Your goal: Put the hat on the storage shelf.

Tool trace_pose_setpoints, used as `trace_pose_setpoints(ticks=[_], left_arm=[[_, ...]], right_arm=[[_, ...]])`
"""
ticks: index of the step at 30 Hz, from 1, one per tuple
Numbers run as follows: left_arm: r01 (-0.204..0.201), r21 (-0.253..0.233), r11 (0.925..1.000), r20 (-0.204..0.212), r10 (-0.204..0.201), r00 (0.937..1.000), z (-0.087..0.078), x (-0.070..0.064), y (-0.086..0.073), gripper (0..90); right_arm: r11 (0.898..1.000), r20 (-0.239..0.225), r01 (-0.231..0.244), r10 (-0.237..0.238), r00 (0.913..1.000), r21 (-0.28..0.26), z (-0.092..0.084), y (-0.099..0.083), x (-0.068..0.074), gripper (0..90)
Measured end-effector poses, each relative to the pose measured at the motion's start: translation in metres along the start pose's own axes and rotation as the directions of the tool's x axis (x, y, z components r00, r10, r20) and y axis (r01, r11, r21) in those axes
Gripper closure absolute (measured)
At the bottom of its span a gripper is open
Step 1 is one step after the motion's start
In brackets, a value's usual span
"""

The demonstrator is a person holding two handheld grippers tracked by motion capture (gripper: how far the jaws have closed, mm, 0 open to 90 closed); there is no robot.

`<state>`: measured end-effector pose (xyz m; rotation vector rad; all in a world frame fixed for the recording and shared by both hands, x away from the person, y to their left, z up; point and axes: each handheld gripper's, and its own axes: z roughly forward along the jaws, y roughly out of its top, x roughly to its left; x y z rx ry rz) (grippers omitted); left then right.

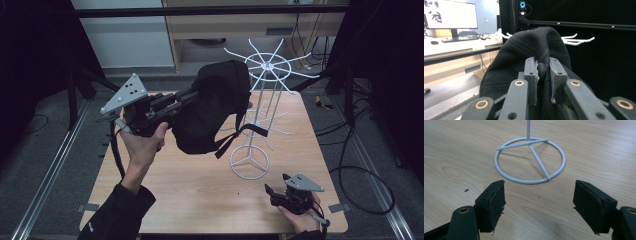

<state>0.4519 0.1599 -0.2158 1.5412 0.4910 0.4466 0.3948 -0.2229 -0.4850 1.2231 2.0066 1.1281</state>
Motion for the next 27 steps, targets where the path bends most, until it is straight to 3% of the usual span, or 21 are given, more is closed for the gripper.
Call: trace_pose_setpoints(ticks=[15,21,27], left_arm=[[0.014,0.094,0.9955,-0.013,-0.013,0.9998,0.012,0.006,-0.026,78.0],[0.010,0.140,0.9902,-0.015,-0.008,0.9999,0.022,0.003,-0.034,77.7],[0.008,0.152,0.9883,-0.019,-0.005,0.9998,0.026,0.002,-0.039,77.2]], right_arm=[[1.000,-0.002,-0.003,0.003,1.0000,0.008,0.000,0.000,0.001,25.6],[1.000,-0.003,-0.005,0.005,1.0000,0.007,0.000,0.000,0.001,25.5],[1.000,-0.003,-0.004,0.004,1.0000,0.007,0.000,0.000,0.001,25.4]])
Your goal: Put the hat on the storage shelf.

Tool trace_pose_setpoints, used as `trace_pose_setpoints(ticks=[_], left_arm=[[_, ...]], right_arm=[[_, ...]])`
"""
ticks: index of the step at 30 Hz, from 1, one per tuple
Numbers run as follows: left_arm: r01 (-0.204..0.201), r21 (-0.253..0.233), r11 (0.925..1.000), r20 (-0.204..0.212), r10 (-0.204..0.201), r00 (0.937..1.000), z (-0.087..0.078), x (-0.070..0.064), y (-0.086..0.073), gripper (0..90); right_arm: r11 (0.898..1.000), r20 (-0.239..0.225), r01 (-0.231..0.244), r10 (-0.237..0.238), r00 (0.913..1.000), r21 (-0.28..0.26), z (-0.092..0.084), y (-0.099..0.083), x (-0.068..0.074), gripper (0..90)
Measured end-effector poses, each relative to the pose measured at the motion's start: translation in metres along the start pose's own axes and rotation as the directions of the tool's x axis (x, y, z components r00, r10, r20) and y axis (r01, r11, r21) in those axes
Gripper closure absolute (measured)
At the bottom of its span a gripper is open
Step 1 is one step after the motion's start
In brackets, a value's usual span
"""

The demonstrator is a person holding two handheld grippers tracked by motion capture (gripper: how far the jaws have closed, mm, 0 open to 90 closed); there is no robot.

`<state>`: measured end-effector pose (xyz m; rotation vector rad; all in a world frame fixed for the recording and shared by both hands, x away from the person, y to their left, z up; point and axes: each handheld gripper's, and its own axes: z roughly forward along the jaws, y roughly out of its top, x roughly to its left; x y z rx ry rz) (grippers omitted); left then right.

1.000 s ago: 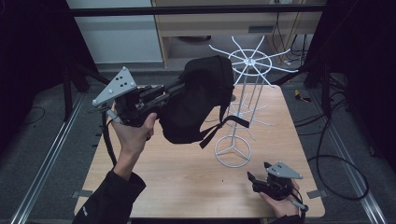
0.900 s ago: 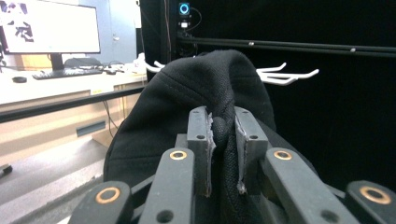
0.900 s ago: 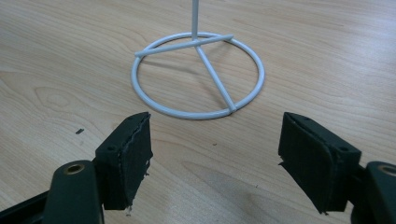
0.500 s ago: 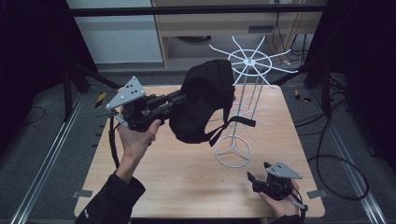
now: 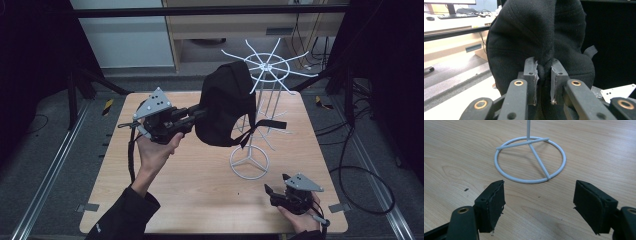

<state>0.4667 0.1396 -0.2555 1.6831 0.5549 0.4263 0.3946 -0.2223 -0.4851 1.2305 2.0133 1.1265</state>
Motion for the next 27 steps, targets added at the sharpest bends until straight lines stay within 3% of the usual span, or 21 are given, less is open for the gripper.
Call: trace_pose_setpoints(ticks=[17,22,27], left_arm=[[-0.005,-0.016,0.9999,-0.022,0.005,0.9997,-0.019,0.000,-0.012,55.3],[-0.022,-0.025,0.9994,-0.052,0.020,0.9984,-0.031,-0.002,-0.019,46.5],[-0.012,-0.036,0.9993,-0.089,0.009,0.9960,-0.047,-0.001,-0.030,41.1]], right_arm=[[1.000,0.002,-0.002,0.002,1.0000,0.001,0.000,0.000,0.000,25.2],[1.000,0.002,-0.005,0.005,1.0000,0.001,0.000,0.000,0.000,25.1],[1.000,0.005,-0.003,0.003,1.0000,0.001,0.000,0.000,0.000,25.0]])
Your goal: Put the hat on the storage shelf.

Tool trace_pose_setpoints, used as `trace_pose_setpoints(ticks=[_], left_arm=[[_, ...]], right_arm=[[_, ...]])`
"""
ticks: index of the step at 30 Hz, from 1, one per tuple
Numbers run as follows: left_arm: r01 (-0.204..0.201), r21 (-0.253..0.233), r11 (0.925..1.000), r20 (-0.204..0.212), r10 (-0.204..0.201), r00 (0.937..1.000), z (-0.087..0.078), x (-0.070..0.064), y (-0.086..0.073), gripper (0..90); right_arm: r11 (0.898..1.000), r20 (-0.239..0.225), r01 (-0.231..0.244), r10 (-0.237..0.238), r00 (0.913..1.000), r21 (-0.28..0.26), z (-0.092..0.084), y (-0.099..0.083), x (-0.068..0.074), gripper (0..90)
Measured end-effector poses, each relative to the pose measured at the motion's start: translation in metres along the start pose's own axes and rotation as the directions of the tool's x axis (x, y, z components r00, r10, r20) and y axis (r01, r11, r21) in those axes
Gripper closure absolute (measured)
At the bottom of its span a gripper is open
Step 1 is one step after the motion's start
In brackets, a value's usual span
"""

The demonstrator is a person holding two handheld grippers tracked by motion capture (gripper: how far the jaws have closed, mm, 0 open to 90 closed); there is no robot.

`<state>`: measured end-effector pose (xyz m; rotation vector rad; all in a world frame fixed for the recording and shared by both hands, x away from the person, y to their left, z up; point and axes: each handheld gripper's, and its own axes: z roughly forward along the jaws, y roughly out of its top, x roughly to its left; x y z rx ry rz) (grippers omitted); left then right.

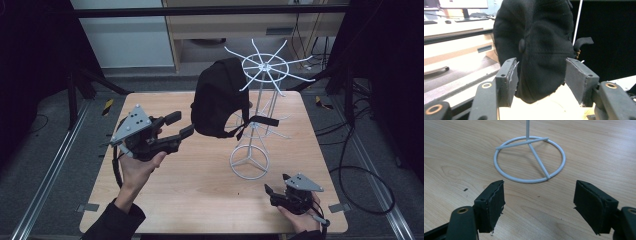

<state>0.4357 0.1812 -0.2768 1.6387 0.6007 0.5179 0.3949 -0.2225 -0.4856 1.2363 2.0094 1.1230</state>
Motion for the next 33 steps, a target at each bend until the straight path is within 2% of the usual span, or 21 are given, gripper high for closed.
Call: trace_pose_setpoints(ticks=[3,8,12,16,24,26,27,28,30,33], left_arm=[[0.015,0.003,0.9999,-0.028,-0.015,0.9995,-0.010,0.003,-0.011,39.2],[0.051,0.024,0.9984,-0.079,-0.049,0.9957,-0.025,0.010,-0.040,37.0],[0.092,0.059,0.9940,-0.136,-0.083,0.9873,-0.036,0.020,-0.066,34.9],[0.124,0.111,0.9860,-0.189,-0.102,0.9766,-0.045,0.028,-0.094,33.4],[0.223,0.169,0.9601,-0.301,-0.165,0.9393,-0.060,0.045,-0.149,30.8],[0.224,0.202,0.9534,-0.339,-0.147,0.9294,-0.063,0.050,-0.159,30.5],[0.224,0.202,0.9534,-0.339,-0.147,0.9294,-0.063,0.050,-0.159,30.2],[0.236,0.212,0.9483,-0.363,-0.149,0.9200,-0.066,0.054,-0.167,29.9],[0.249,0.226,0.9417,-0.387,-0.148,0.9102,-0.070,0.058,-0.176,29.5],[0.246,0.262,0.9332,-0.433,-0.115,0.8942,-0.075,0.065,-0.189,29.0]], right_arm=[[1.000,0.002,0.005,-0.005,1.0000,-0.002,0.000,0.000,0.000,25.0],[1.000,0.004,0.000,0.000,1.0000,-0.003,0.000,0.000,-0.001,24.8],[1.000,0.005,-0.003,0.003,1.0000,-0.003,0.000,-0.001,-0.001,24.7],[1.000,0.007,-0.006,0.006,1.0000,-0.003,-0.001,-0.001,-0.001,24.5],[1.000,0.016,-0.012,0.012,0.9998,-0.005,-0.001,-0.001,-0.003,23.4],[1.000,0.016,-0.025,0.025,0.9996,-0.002,-0.002,-0.001,-0.003,22.7],[1.000,0.016,-0.025,0.025,0.9996,-0.002,-0.002,-0.001,-0.003,22.7],[1.000,0.018,-0.023,0.023,0.9996,-0.001,-0.001,-0.002,-0.005,21.6],[1.000,0.021,-0.026,0.026,0.9994,-0.002,-0.002,-0.002,-0.005,20.8],[0.999,0.021,-0.035,0.035,0.9992,-0.002,-0.002,-0.002,-0.005,19.7]])
